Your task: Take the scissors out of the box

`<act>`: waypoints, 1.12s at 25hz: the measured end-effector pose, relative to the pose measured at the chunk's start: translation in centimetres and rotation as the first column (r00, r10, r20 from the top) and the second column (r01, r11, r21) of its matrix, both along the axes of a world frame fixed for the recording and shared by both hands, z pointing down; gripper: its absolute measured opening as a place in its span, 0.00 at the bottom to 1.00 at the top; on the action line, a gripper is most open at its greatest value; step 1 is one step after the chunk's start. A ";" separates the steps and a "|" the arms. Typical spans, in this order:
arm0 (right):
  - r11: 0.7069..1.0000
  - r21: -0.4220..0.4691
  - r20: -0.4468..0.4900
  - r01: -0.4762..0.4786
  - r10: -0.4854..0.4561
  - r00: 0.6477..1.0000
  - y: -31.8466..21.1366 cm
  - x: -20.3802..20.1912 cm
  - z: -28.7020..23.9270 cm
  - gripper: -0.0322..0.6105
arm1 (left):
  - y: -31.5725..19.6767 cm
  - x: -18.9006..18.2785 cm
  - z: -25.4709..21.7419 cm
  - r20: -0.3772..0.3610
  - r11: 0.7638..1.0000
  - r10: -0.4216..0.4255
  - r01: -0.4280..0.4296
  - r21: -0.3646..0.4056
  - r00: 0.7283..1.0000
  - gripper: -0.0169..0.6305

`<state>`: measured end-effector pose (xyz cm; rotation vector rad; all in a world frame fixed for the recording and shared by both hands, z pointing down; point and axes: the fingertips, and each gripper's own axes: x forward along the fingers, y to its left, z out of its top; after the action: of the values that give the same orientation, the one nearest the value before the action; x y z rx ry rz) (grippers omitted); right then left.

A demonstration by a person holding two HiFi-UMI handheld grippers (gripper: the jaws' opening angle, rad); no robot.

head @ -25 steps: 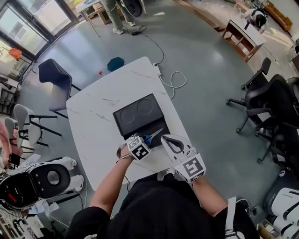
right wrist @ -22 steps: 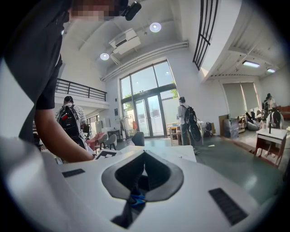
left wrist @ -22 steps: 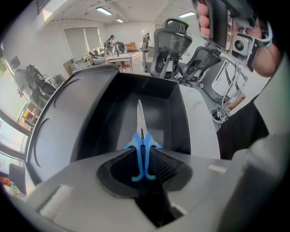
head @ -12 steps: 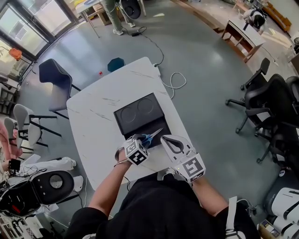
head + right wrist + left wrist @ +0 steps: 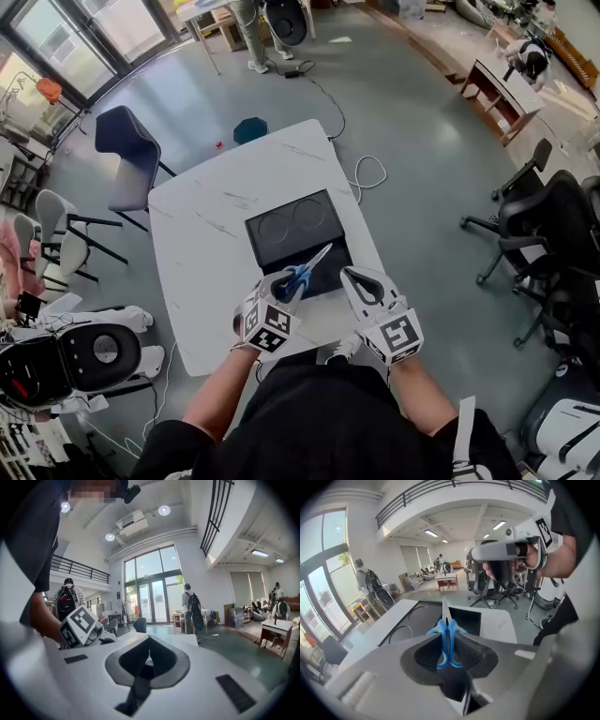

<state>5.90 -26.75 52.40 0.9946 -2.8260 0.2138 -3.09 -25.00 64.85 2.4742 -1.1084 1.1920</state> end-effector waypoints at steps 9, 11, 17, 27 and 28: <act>0.999 0.021 -0.002 -0.028 0.028 1.000 0.0 -0.1 -0.5 0.06 | -0.9 -1.1 -6.7 -0.211 0.954 -0.144 0.192 0.229 0.967 0.17; 0.999 0.024 -0.001 -0.033 0.033 0.999 -0.1 -0.3 -0.7 0.06 | -1.2 -1.3 -8.5 -0.244 0.935 -0.152 0.220 0.280 0.958 0.17; 0.994 0.061 0.005 -0.091 0.091 0.996 -0.8 0.2 -1.7 0.06 | -1.5 -2.2 -11.8 -0.386 0.885 -0.201 0.336 0.323 0.901 0.17; 0.962 0.175 0.042 -0.209 0.204 0.978 -1.8 1.8 -4.6 0.06 | -1.3 -4.6 -16.9 -0.602 0.790 -0.199 0.490 0.368 0.774 0.17; 0.961 0.182 0.044 -0.208 0.203 0.978 -1.7 1.7 -4.8 0.06 | -1.1 -4.8 -17.1 -0.612 0.783 -0.198 0.499 0.371 0.766 0.17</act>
<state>7.65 -28.48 47.60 1.3351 -2.8027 -0.0183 -7.84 -26.10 47.70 2.4935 -1.7694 0.0293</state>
